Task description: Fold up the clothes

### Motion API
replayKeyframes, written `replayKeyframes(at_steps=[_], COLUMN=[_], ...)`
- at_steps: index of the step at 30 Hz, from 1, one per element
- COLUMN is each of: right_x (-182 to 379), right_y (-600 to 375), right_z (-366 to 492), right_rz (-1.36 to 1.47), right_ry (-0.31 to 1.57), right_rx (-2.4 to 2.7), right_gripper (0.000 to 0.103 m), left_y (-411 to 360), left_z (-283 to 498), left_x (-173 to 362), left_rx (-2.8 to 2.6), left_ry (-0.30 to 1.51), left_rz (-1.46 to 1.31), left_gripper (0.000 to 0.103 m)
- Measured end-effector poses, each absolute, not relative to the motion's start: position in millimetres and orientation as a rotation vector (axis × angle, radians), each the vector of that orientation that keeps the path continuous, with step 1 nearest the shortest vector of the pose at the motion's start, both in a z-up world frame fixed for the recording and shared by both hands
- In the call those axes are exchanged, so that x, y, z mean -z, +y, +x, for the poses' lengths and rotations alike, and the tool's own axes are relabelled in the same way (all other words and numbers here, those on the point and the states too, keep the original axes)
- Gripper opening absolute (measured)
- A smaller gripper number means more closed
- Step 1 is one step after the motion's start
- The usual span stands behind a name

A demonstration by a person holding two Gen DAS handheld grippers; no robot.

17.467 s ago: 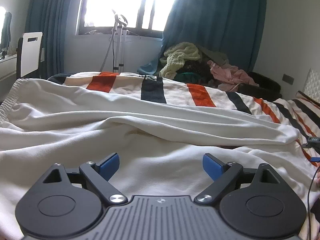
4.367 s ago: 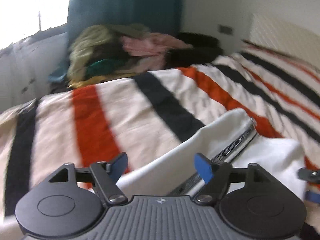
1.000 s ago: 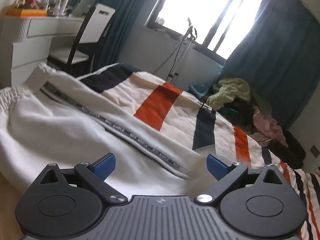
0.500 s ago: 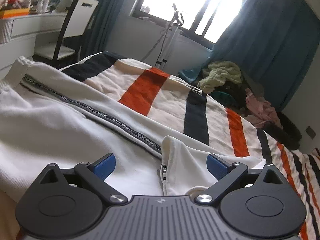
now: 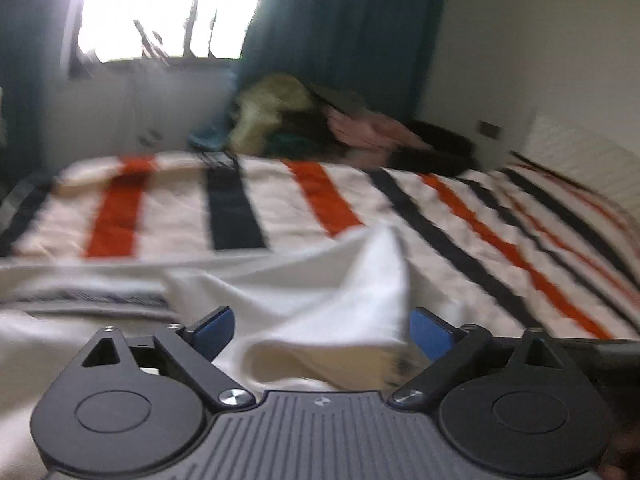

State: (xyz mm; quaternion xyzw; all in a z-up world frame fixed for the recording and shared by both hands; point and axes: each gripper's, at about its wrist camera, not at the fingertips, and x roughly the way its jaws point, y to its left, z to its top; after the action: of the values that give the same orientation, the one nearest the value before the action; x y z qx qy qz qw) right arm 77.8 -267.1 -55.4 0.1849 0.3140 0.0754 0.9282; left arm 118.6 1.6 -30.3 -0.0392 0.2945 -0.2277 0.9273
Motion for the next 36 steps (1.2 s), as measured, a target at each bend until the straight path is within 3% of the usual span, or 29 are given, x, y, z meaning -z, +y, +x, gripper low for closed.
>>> replayKeyframes(at_steps=[2,7,13,15,16,17,19,27,36], right_x=[61.9,79.1,82.3,81.0,80.5,80.3,80.6,86.4,94.2], right_y=[-279.9,-296.7,-299.6,-300.0,-300.3,-300.6,-300.5,-273.9,-239.2], right_z=[90.6,110.3,117.3,116.6,115.9,115.3,115.0,128.1,132.5], right_rz=[0.459,0.573,0.593,0.578,0.571,0.564,0.544,0.339,0.144], right_ry=[0.645,0.665,0.651,0.641,0.636,0.632,0.624,0.540,0.538], right_rx=[-0.127,-0.076,-0.051,-0.030,-0.019,-0.009,0.011,0.058,0.010], right_gripper=[0.088,0.088,0.088,0.088,0.088,0.088,0.088,0.088,0.088], left_y=[-0.7,1.8,-20.9,-28.9,-32.9,-35.9,-36.3,36.9,80.0], left_z=[125.0,138.3,153.7,163.1,167.6,173.2,186.0,262.3,321.0], left_x=[36.6,63.1,81.8,84.0,84.7,84.3,81.1,66.1,137.3], left_rx=[0.522,0.599,0.590,0.583,0.577,0.570,0.568,0.421,0.353], left_ry=[0.666,0.779,0.788,0.785,0.783,0.784,0.782,0.685,0.864], left_rz=[-0.148,-0.382,-0.389,-0.374,-0.363,-0.355,-0.379,-0.772,-0.935], left_gripper=[0.083,0.077,0.069,0.056,0.045,0.026,0.007,0.006,0.010])
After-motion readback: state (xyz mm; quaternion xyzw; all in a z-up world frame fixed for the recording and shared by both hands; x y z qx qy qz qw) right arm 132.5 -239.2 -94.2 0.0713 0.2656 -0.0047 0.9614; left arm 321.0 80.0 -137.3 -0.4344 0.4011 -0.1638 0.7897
